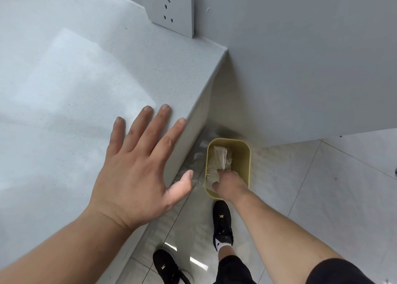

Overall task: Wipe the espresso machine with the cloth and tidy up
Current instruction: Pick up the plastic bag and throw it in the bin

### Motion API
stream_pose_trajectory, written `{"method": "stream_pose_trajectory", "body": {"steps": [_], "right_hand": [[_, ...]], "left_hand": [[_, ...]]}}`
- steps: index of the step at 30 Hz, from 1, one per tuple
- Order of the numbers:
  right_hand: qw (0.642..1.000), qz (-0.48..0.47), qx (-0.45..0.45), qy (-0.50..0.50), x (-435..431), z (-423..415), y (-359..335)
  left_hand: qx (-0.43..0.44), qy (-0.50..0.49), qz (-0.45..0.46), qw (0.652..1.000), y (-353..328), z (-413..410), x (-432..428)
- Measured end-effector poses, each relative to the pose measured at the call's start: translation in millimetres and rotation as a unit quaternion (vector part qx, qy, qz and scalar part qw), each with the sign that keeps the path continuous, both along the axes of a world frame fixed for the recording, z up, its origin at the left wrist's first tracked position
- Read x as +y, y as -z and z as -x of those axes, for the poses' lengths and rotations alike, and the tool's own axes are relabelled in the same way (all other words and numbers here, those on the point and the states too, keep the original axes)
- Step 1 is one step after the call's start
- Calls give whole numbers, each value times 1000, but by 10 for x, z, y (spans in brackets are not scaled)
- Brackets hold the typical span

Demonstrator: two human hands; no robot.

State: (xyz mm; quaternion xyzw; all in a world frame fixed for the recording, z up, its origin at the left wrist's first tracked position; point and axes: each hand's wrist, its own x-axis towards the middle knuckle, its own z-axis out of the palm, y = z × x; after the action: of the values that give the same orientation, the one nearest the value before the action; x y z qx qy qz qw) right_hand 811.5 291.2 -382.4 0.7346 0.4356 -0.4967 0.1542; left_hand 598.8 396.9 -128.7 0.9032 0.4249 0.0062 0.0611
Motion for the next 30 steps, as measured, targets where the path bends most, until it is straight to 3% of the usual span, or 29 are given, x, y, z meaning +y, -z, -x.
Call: {"method": "stream_pose_trajectory", "body": {"steps": [30], "right_hand": [[999,21,-33,-3,150,-43,83]], "left_hand": [[4,1,3,1000,-16,-1,2]]}}
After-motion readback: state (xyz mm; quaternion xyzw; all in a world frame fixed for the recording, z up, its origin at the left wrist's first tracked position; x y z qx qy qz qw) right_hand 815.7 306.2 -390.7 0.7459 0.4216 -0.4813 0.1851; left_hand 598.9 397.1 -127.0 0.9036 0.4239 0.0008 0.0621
